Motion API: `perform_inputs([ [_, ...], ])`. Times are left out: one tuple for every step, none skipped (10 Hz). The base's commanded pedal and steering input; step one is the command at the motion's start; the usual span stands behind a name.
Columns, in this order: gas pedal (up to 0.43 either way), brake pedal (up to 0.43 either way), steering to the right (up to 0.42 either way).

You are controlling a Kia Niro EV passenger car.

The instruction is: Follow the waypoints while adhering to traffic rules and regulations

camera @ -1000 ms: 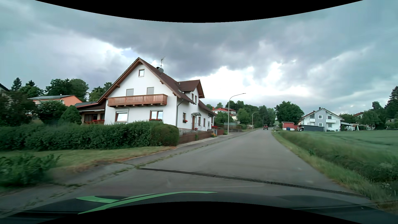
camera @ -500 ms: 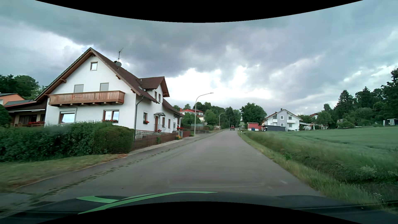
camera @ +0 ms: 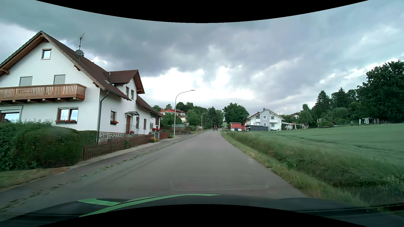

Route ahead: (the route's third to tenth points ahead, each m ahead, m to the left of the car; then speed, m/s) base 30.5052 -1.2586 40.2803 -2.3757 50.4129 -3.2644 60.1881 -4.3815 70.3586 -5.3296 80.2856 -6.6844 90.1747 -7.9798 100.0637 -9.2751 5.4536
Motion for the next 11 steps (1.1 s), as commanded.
perform_inputs([
  [0.26, 0.0, 0.088],
  [0.287, 0.0, 0.072],
  [0.287, 0.0, 0.059],
  [0.287, 0.0, 0.044],
  [0.287, 0.0, 0.025],
  [0.287, 0.0, 0.012],
  [0.287, 0.0, 0.004],
  [0.287, 0.0, 0.004],
  [0.287, 0.0, 0.004],
  [0.287, 0.0, 0.004],
  [0.299, 0.0, 0.004],
])
